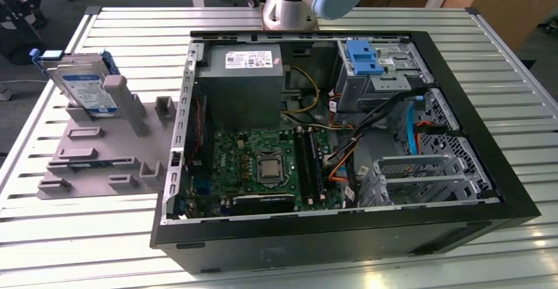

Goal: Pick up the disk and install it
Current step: 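Pick up the disk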

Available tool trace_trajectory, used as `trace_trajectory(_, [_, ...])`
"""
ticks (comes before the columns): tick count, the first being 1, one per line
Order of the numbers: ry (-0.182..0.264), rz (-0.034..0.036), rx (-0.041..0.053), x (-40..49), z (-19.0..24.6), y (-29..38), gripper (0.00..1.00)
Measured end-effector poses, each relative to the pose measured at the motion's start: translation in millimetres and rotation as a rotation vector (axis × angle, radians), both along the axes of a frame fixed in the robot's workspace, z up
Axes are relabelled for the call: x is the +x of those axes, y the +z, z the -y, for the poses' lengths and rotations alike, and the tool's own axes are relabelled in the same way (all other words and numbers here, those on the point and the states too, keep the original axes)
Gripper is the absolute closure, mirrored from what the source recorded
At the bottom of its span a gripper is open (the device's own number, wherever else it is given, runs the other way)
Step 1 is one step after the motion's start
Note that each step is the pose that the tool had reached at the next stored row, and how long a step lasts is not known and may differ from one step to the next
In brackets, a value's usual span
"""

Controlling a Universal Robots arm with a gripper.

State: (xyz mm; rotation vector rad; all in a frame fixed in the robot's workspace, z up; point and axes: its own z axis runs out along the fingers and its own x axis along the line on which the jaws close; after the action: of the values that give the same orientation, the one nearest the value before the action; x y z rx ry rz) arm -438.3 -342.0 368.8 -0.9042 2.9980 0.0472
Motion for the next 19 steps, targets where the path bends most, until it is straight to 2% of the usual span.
trace_trajectory(19, [0.019,0.0001,0.0000,0.0,0.0,-0.1,0.89])
